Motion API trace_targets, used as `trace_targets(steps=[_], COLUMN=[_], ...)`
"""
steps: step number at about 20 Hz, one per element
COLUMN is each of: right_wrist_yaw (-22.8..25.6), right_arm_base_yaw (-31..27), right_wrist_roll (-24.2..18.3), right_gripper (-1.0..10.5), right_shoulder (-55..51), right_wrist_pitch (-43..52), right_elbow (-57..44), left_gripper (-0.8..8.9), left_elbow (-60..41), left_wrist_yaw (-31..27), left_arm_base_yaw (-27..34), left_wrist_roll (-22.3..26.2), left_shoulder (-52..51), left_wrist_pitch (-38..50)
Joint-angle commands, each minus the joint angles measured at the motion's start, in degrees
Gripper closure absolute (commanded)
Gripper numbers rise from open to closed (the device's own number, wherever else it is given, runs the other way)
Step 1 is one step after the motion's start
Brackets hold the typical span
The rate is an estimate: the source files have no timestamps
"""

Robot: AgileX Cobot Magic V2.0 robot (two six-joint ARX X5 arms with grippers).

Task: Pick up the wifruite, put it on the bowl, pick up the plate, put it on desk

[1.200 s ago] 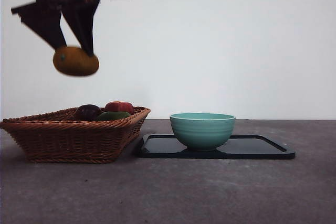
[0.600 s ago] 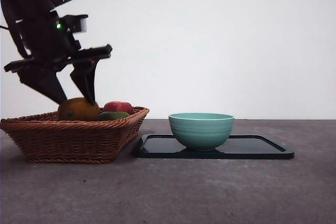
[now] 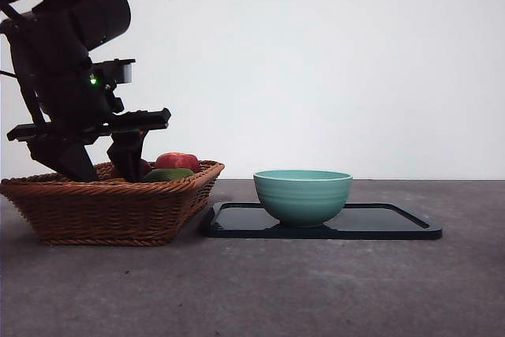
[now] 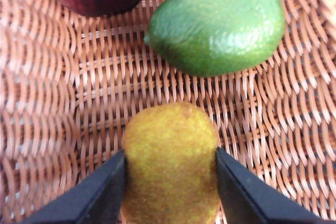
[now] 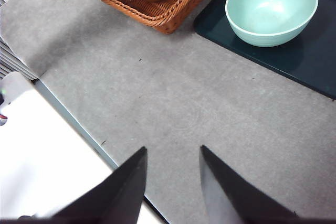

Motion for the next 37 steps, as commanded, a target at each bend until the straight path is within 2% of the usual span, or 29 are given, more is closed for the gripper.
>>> trace_targets(steps=[1,2,5,7,12,16,19,26,31,33,35,37], right_wrist_yaw=[0.2,0.2,0.2,0.2,0.2,0.3,0.2,0.3,0.3,0.3,0.3,0.3], right_arm_base_yaw=[0.5,0.5,0.5,0.5,0.5,0.5,0.5,0.5,0.5,0.5,0.5,0.5], right_wrist_roll=[0.9,1.0,1.0,1.0,1.0,1.0,1.0,1.0,1.4,1.5,1.5,2.0], right_gripper=[7.9,7.9,7.9,7.9,7.9,7.9,7.9,7.9,7.9,7.9,7.9,7.9], right_shoulder=[0.3,0.3,0.3,0.3,0.3,0.3,0.3,0.3,0.3,0.3,0.3,0.3], right_wrist_pitch=[0.6,0.6,0.6,0.6,0.6,1.2,2.9,3.7,3.7,3.7,3.7,3.7], right_elbow=[0.6,0.6,0.6,0.6,0.6,0.6,0.6,0.6,0.6,0.6,0.6,0.6], left_gripper=[6.25,6.14,4.67,4.32,4.28,4.29,4.30,4.38,4.39,4.42,4.42,4.42], left_elbow=[0.4,0.4,0.5,0.5,0.5,0.6,0.6,0.6,0.6,0.6,0.6,0.6], left_wrist_yaw=[-0.3,-0.3,-0.3,-0.3,-0.3,0.3,5.2,24.2,34.3,38.8,41.2,41.2], left_arm_base_yaw=[-0.3,-0.4,-0.7,-0.7,-0.7,-0.7,-1.1,-1.1,-1.1,-1.1,-1.1,-1.2], left_wrist_roll=[0.0,-0.1,-0.2,-0.1,0.3,0.7,2.4,7.2,12.9,16.8,19.5,19.7], left_shoulder=[2.2,2.2,2.1,1.9,-1.3,-8.2,-15.5,-31.8,-39.1,-40.5,-40.9,-40.9], left_wrist_pitch=[-0.8,-0.9,-0.9,-1.0,-1.0,-2.3,-5.5,-16.6,-27.6,-32.6,-35.9,-36.5])
